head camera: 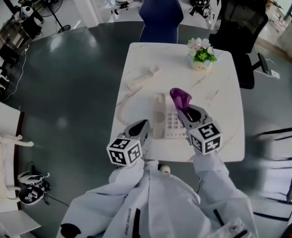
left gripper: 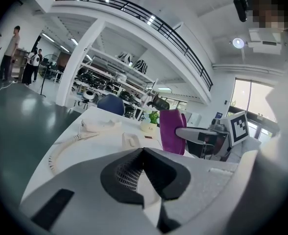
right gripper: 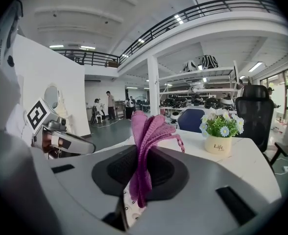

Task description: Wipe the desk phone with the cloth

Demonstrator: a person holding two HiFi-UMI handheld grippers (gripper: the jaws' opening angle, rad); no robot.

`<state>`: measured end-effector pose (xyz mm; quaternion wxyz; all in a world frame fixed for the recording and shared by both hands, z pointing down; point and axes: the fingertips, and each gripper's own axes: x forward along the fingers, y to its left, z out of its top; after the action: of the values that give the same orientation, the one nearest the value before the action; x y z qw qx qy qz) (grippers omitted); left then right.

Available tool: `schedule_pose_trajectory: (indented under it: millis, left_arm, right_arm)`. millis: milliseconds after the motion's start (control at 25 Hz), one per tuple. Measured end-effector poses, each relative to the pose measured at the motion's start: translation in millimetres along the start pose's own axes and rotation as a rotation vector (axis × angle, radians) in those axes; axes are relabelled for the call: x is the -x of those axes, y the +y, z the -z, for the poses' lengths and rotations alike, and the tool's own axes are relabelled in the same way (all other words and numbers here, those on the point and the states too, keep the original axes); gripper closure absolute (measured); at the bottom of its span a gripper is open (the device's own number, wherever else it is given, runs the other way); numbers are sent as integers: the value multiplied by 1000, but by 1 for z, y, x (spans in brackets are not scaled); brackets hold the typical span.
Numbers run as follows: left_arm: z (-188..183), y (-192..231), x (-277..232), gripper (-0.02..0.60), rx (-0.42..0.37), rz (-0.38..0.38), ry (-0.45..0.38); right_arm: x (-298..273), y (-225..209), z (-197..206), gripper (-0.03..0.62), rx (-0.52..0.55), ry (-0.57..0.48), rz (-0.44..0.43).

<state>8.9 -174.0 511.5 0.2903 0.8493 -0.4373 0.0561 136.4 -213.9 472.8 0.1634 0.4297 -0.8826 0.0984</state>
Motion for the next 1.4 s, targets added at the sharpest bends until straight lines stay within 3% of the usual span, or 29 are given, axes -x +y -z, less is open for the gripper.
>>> schedule_pose_trajectory:
  millis: [600, 1000, 1400]
  left_arm:
    - [-19, 36, -18, 583, 23, 0, 2]
    - [-17, 51, -30, 583, 24, 30, 34]
    - [-15, 56, -42, 584, 10, 83, 75]
  right_arm:
    - [-53, -15, -30, 556, 204, 53, 27]
    - [-90, -10, -2, 556, 262, 172, -11]
    - [-114, 2, 29, 556, 244, 276, -81]
